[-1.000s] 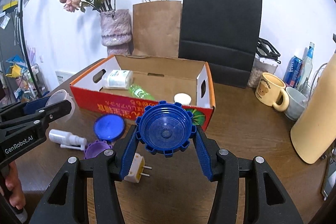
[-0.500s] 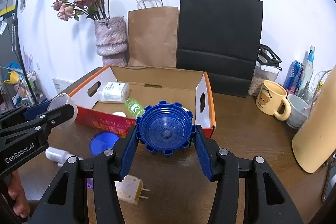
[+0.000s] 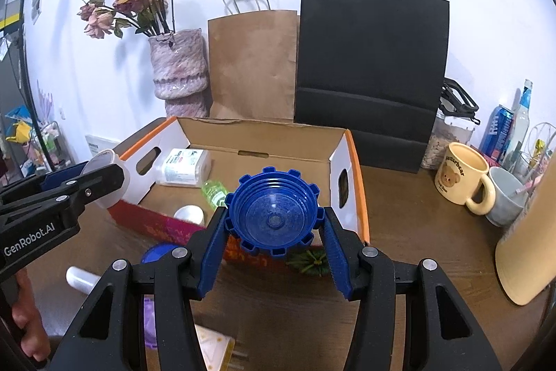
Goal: Organize rigid objects
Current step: 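Carry the tape roll over the box while the right tool carries the blue cap there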
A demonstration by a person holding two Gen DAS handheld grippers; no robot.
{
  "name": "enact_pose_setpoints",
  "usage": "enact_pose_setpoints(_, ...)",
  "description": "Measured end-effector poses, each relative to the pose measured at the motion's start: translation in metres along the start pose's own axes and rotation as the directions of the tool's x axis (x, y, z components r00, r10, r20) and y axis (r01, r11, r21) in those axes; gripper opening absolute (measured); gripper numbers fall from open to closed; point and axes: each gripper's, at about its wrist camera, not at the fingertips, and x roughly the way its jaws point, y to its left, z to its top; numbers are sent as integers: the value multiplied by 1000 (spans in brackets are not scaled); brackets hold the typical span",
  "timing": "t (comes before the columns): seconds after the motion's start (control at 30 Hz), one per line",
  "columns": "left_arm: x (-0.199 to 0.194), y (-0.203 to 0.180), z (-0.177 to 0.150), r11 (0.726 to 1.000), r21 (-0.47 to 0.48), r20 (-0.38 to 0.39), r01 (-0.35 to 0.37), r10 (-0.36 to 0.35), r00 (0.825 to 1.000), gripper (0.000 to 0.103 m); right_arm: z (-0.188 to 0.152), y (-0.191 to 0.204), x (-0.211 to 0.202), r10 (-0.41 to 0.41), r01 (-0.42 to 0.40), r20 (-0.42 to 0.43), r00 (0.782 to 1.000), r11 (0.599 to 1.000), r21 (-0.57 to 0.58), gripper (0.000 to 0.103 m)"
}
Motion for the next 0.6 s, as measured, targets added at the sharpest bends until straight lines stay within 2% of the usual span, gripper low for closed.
enact_pose_setpoints(0.6, 54, -1, 26, 999, 16, -5, -35, 35, 999, 40, 19, -6, 53, 13, -13, -28, 1000, 1000, -2, 57)
